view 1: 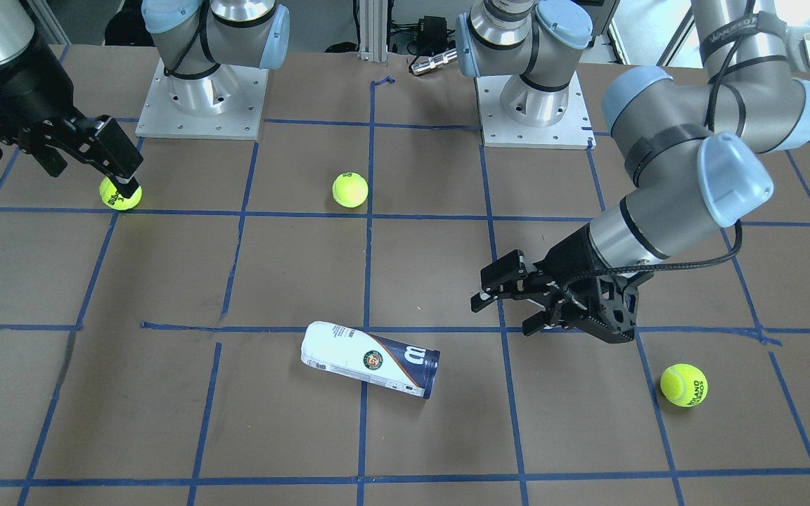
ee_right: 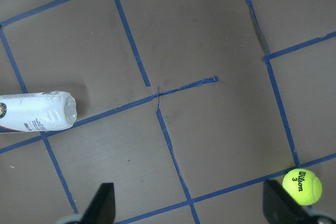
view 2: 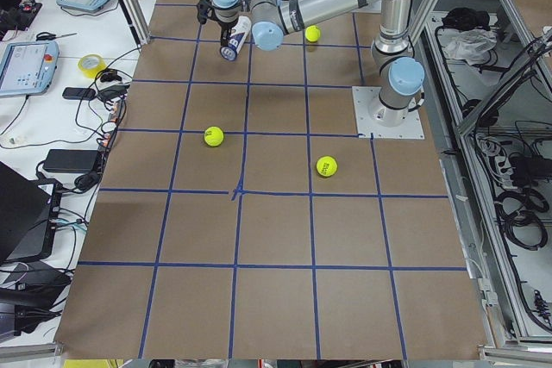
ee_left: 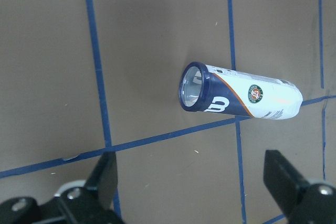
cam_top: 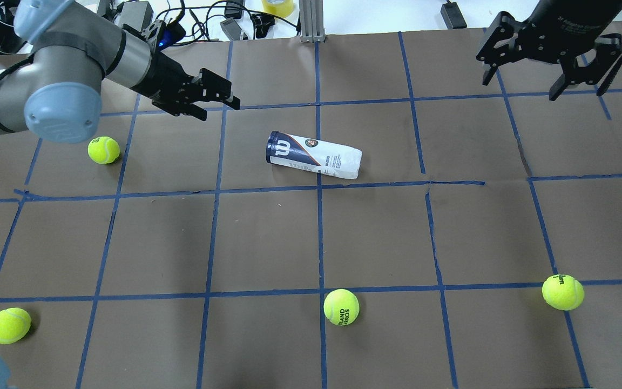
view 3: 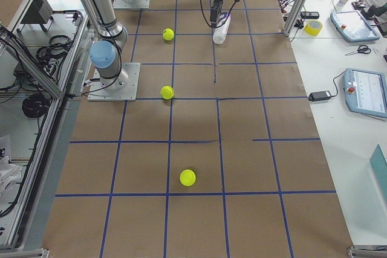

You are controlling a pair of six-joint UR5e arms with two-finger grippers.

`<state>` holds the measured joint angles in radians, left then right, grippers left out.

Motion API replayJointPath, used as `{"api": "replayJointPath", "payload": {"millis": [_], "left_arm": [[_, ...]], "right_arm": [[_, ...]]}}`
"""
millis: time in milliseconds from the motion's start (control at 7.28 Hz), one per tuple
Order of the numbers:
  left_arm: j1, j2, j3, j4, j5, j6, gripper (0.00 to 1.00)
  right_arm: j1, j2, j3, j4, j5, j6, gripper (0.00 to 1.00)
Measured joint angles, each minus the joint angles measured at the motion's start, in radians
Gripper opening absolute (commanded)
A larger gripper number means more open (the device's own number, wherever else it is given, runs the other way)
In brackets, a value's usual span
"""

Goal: Lift up tennis ball bucket
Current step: 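Reach the left gripper to the open blue end of the lying can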

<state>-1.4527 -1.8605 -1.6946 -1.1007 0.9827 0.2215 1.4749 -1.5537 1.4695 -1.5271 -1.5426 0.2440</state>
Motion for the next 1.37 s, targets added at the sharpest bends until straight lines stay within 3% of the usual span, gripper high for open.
{"api": "replayJointPath", "payload": {"millis": [687,1374], "left_arm": [[-0.056,-0.198,-0.013,0.115,-0.168,0.002,1.0],[-0.071,-0.299,-0.011,0.23,-0.212,-0.002,1.0]], "right_arm": [[0.131,0.002,0.026,-0.008,-0.001,0.135,1.0],[0.137,0.005,0.039,-0.011,0.003,0.132,1.0]]}}
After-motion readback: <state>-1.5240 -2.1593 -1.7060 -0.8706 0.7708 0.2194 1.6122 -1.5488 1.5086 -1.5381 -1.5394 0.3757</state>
